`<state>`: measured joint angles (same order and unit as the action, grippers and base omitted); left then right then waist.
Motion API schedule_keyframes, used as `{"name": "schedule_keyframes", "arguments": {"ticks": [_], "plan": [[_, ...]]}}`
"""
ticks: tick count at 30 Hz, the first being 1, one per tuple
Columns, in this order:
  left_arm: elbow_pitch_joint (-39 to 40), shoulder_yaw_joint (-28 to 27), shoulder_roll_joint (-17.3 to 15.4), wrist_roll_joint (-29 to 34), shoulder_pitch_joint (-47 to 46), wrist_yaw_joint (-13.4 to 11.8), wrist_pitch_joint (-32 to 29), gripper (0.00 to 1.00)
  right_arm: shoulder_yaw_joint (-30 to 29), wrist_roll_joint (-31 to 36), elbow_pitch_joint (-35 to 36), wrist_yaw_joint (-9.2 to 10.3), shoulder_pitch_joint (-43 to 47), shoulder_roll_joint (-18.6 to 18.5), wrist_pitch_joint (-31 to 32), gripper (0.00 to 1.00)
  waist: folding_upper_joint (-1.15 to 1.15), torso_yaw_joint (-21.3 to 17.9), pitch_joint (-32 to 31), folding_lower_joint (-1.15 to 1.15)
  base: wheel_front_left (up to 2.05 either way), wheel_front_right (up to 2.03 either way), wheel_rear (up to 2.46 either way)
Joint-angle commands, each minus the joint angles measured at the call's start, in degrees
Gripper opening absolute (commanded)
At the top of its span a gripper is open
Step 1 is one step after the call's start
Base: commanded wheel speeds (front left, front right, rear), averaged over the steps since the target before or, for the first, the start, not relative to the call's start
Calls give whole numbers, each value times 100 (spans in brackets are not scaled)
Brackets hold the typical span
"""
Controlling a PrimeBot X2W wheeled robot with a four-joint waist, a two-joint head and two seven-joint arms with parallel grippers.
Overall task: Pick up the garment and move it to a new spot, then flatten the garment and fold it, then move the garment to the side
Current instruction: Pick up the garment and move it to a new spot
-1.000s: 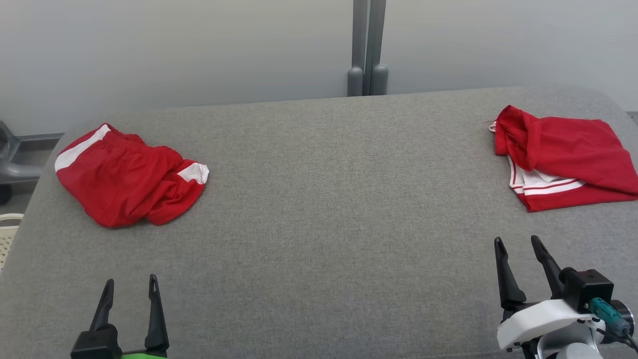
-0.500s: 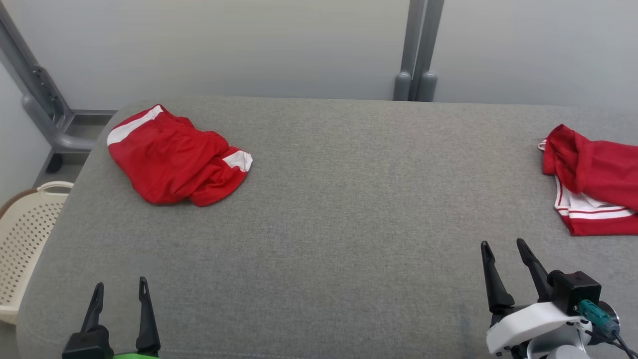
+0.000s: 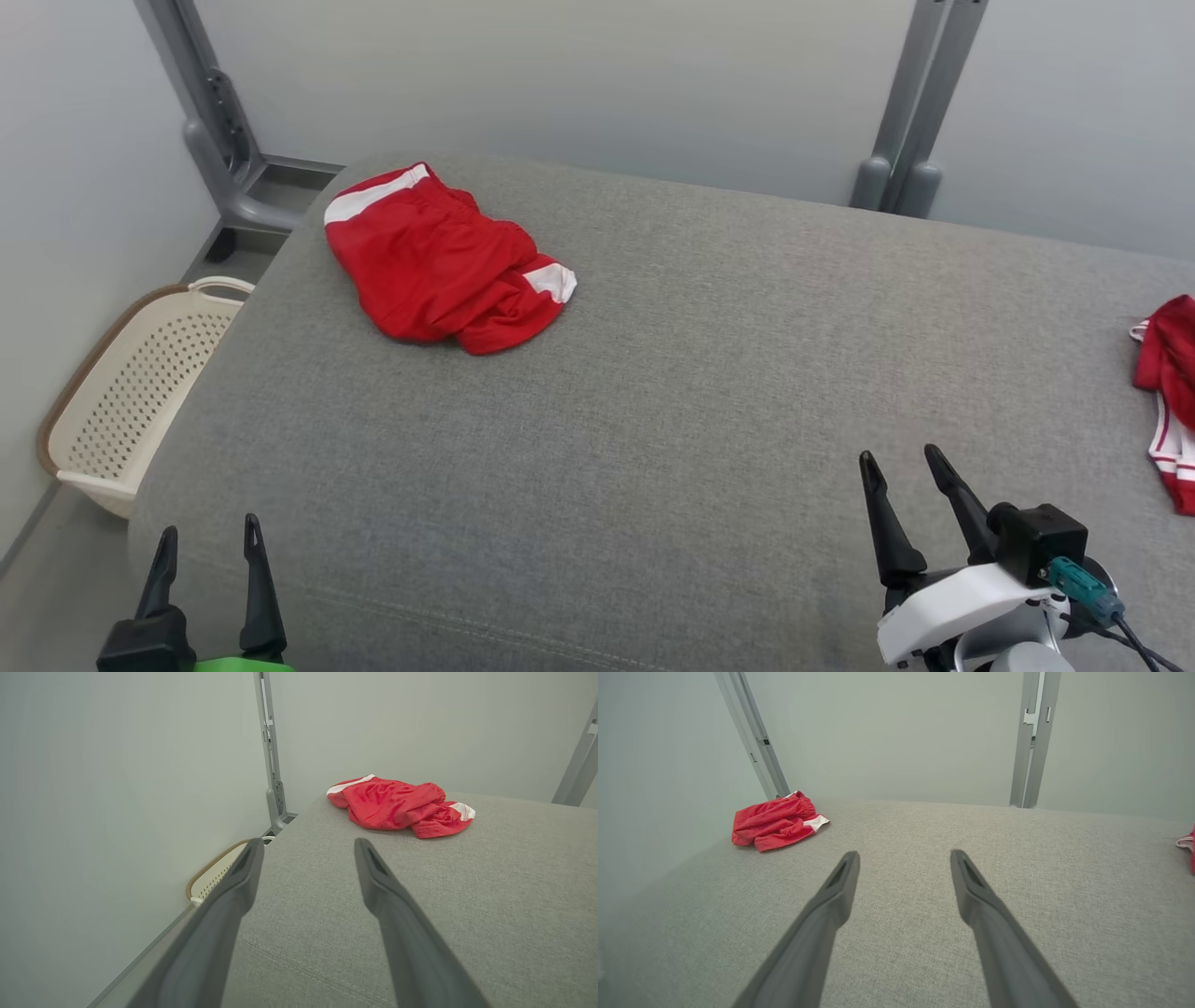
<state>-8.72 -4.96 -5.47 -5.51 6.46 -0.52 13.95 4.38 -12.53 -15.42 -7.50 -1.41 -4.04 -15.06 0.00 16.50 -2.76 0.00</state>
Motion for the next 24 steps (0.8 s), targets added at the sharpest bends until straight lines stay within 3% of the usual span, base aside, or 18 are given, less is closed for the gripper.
{"name": "schedule_keyframes", "arguments": {"ticks": [1, 12, 24], "plan": [[20, -7, -56, -15, -25, -33, 24, 100, 26, -37, -22, 2, -28, 3, -23, 100, 0, 283, -38, 0, 0, 0, 0], [115, -7, -120, -12, 56, -116, 44, 100, 224, -117, -57, 2, -109, 44, -23, 100, 0, 662, -94, 0, 0, 0, 0], [159, 4, -102, -150, 40, -124, 79, 100, 359, -164, -92, 2, -134, 60, -23, 100, 0, 653, -99, 0, 0, 0, 0]]}}
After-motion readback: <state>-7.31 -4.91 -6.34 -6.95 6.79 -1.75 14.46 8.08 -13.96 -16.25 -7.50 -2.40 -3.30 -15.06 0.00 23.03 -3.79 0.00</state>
